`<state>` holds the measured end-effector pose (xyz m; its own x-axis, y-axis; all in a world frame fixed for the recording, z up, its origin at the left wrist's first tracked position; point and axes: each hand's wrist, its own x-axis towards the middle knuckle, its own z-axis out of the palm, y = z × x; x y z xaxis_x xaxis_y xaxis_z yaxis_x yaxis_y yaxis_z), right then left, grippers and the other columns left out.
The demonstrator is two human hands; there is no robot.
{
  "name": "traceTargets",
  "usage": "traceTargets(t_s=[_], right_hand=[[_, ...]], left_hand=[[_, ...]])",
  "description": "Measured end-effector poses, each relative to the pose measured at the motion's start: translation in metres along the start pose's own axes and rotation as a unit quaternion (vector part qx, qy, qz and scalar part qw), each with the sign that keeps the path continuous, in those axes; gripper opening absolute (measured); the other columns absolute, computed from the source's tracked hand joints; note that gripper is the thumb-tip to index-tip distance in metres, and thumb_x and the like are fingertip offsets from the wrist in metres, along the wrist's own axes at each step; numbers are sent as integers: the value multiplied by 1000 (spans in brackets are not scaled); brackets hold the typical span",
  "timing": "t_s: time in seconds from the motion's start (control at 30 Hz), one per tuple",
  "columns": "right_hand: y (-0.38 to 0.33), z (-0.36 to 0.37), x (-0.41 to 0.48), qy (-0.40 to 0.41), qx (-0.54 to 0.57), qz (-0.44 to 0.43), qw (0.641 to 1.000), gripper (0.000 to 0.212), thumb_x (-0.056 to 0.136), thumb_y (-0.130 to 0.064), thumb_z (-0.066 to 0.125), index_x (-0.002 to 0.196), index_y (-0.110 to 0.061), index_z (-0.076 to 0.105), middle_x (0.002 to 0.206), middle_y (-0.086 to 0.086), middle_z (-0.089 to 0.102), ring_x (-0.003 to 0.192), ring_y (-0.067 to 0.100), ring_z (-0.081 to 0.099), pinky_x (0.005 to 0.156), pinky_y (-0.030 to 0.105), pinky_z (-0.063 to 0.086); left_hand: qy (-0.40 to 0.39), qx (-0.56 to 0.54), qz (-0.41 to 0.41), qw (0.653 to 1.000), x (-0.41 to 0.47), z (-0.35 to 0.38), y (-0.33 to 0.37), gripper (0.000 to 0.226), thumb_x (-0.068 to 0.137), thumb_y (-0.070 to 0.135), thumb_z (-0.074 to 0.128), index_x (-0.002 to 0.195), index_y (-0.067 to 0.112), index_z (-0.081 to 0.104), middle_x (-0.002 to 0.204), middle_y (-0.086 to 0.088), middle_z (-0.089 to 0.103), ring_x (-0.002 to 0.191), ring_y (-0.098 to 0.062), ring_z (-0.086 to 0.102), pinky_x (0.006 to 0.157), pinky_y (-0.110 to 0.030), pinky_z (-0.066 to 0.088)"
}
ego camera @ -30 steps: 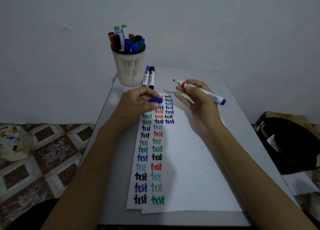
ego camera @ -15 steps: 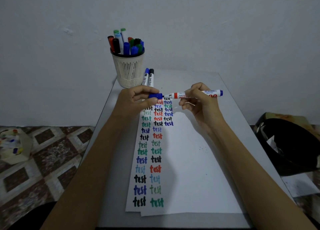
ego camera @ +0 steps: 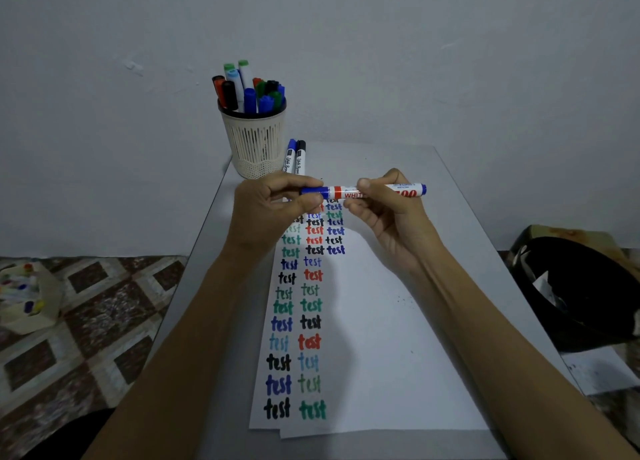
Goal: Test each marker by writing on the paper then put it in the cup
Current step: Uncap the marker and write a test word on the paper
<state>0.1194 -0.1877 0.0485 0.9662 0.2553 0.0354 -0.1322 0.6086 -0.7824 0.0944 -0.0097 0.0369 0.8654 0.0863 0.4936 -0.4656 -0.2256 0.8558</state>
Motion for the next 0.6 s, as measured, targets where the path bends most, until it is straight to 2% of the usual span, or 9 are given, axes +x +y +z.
traceTargets(t_s=[0.07, 0.2, 0.3, 0.37, 0.4, 0.5, 0.53, 0.6], right_hand=[[2, 2, 0, 6, 14, 14, 1000, 25, 80, 7, 63, 69, -7, 45, 66, 11, 67, 56, 19, 68, 54, 21, 57], [3, 3, 0, 17, 25, 30, 999, 25, 83, 7, 62, 68, -7, 47, 65, 11, 67, 56, 17, 68, 54, 21, 57], [5, 4, -2, 3, 10, 44, 999, 20, 83, 3, 64, 72, -6, 50, 75, 14, 70, 65, 20, 71, 59, 22, 59], [2, 7, -3, -31, -21, 61, 997, 12, 82, -9, 65, 80, -7, 53, 87, 17, 72, 76, 24, 73, 65, 26, 60], [-2, 7, -4, -55, -33, 81, 995, 18, 82, -21, 64, 88, -6, 55, 95, 19, 72, 83, 27, 73, 68, 30, 61], [-20, 3, -4, -104, -61, 160, 980, 62, 81, -52, 53, 111, 2, 61, 109, 28, 67, 91, 33, 71, 73, 38, 61], [-23, 1, -4, -107, -91, 173, 975, 66, 81, -53, 53, 114, 3, 62, 106, 28, 68, 87, 32, 72, 71, 37, 61], [-22, -2, -2, -98, -209, 160, 960, 50, 86, -41, 58, 109, 3, 64, 95, 26, 70, 76, 29, 71, 68, 34, 61]], left_hand=[[7, 47, 41, 998, 2, -1, -4, 24, 76, 8, 72, 98, 15, 67, 89, -4, 69, 78, -19, 68, 70, -32, 58], [10, 98, 91, 991, 4, -3, -8, 23, 75, 15, 70, 97, 16, 66, 88, 9, 65, 80, -9, 65, 70, -19, 55], [9, 92, 92, 991, 7, -7, -15, 23, 77, 7, 71, 99, 11, 66, 92, 2, 65, 86, -8, 65, 72, -15, 53], [12, 52, 83, 995, 10, -11, -19, 26, 79, 1, 67, 103, 9, 64, 96, -7, 66, 89, -13, 66, 73, -18, 54], [14, 27, 74, 997, 11, -12, -20, 27, 80, -1, 65, 104, 9, 62, 98, -12, 66, 90, -16, 67, 72, -20, 55], [27, -4, 36, 999, 12, -21, -21, 25, 84, -5, 60, 106, 6, 61, 104, -19, 62, 90, -16, 66, 70, -19, 54], [29, -1, 26, 999, 12, -24, -22, 24, 84, -6, 59, 105, 5, 61, 104, -17, 62, 88, -13, 66, 71, -18, 53], [15, 23, 42, 999, 12, -26, -25, 20, 84, 1, 61, 103, 5, 62, 103, -12, 64, 88, -11, 66, 73, -18, 54]])
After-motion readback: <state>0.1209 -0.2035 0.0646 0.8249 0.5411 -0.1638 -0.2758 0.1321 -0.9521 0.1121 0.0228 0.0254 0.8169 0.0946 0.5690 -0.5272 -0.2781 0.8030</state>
